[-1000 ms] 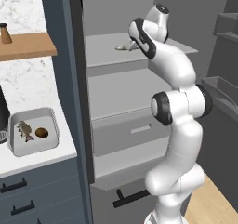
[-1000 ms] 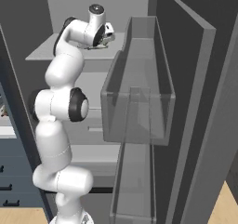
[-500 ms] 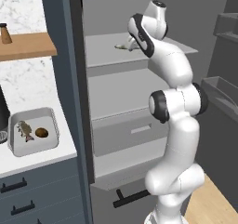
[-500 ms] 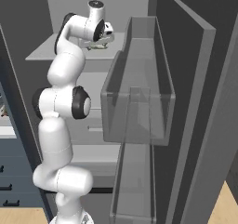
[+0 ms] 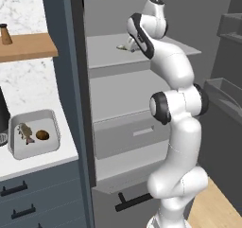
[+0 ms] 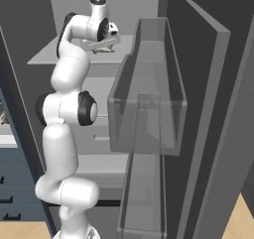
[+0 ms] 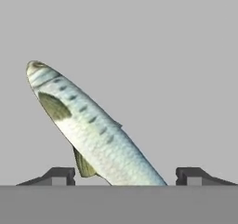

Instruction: Place one mushroom and one fish in each tupperware on the nearby counter, to pack two identical lunches.

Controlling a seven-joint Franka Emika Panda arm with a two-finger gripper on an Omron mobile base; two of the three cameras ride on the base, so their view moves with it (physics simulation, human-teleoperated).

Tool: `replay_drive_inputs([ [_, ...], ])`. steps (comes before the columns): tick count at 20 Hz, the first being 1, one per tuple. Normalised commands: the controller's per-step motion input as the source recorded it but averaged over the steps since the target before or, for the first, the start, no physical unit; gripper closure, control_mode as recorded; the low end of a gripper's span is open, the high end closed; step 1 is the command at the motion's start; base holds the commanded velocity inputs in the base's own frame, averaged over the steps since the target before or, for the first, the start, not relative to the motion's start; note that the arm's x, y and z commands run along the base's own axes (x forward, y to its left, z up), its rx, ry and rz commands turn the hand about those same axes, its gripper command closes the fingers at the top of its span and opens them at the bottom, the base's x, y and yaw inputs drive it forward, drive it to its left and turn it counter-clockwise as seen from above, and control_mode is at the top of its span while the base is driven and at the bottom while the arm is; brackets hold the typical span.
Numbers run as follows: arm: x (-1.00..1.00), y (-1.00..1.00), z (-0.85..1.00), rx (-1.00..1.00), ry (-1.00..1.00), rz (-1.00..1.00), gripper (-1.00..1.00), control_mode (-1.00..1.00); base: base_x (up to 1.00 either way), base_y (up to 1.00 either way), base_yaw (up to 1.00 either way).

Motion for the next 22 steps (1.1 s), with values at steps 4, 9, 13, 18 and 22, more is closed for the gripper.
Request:
replay_drive_inputs([
  [4,-0.09,0.02,-0.42,-0.09,0.0,0.0,1.0,-1.0,0.0,0.0,0.0],
  [9,-0.26,0.0,-0.42,-0.02,0.04,0.0,1.0,-1.0,0.0,0.0,0.0],
  [13,-0.42,0.0,-0.34,0.0,0.03,0.0,1.0,-1.0,0.0,0.0,0.0],
  [18,-0.7,0.0,-0.19,-0.05,-0.05,0.0,1.0,-1.0,0.0,0.0,0.0],
  [22,-0.92,0.0,-0.26,-0.1,-0.18,0.0,1.0,-1.0,0.0,0.0,0.0],
])
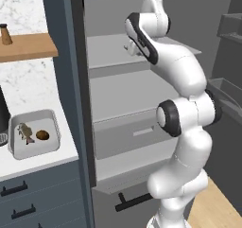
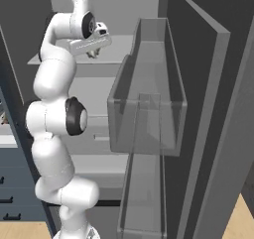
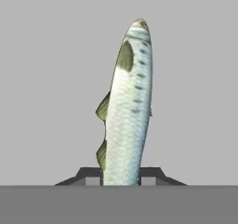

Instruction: Place one mushroom and one fish in each tupperware on the nearby counter, to pack two identical lunches.

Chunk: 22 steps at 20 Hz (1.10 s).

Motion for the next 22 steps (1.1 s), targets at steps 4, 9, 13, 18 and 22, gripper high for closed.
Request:
replay_drive_inputs([
  [4,-0.96,0.0,-0.41,-0.12,-0.24,0.0,1.0,-1.0,0.0,0.0,0.0],
  [9,-1.0,0.0,-0.06,-0.02,-0.1,0.0,1.0,-1.0,0.0,0.0,0.0],
  [13,-1.0,0.0,0.18,0.01,0.0,0.0,1.0,-1.0,0.0,0.0,0.0],
  [18,-1.0,0.0,0.06,0.0,-0.08,0.0,1.0,-1.0,0.0,0.0,0.0],
  [22,-1.0,0.0,0.0,0.0,-0.23,0.0,1.0,-1.0,0.0,0.0,0.0],
])
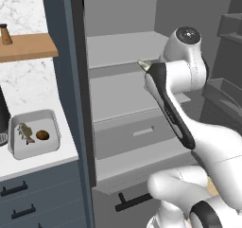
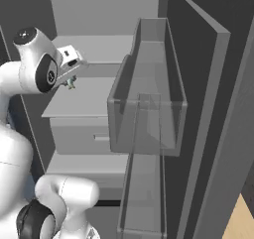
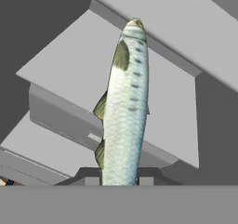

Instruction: Place one mushroom and one fish in each tupperware on the nearby counter, to pack two identical lunches.

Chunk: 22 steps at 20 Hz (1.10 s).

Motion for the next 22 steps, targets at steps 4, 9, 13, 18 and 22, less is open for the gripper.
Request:
replay_drive_inputs([
  [4,-1.0,0.0,0.0,0.0,-0.2,0.0,1.0,-1.0,0.0,0.0,0.0],
  [9,-0.6,0.0,0.0,0.0,-0.09,0.0,1.0,1.0,-0.4,0.0,0.0],
  [13,0.0,0.0,0.0,0.0,0.0,0.0,1.0,1.0,-1.0,0.23,0.0],
  [18,0.0,0.0,0.0,0.0,0.0,0.0,1.0,1.0,-0.95,0.77,0.07],
  [22,0.0,0.0,0.0,0.0,0.0,0.0,1.0,1.0,-0.65,1.0,0.13],
])
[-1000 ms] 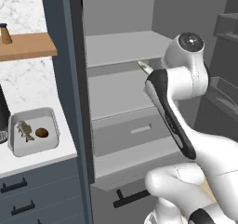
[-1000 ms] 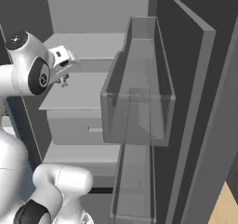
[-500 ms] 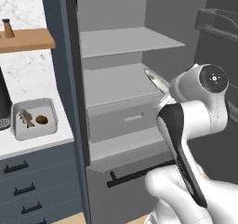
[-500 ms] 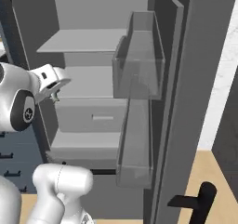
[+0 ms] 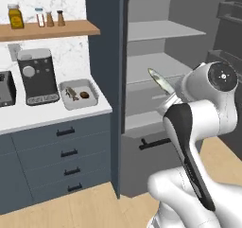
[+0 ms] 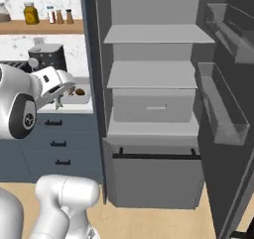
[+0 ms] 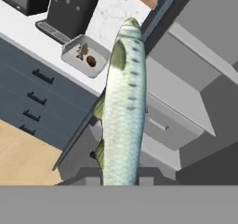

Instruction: Place one mushroom and one fish in each tupperware on the nearby counter, to pack two identical lunches.

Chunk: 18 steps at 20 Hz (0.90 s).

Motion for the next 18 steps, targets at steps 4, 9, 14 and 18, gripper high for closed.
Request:
replay_drive_inputs([
  [4,0.0,0.0,0.0,0.0,0.0,0.0,1.0,1.0,-0.3,1.0,0.13],
  [9,0.0,0.0,0.0,0.0,0.0,0.0,1.0,1.0,-0.19,1.0,0.11],
  [14,0.0,0.0,0.0,0.0,0.0,0.0,1.0,1.0,-0.17,1.0,0.11],
  [18,0.0,0.0,0.0,0.0,0.0,0.0,1.0,1.0,-0.08,1.0,0.09],
])
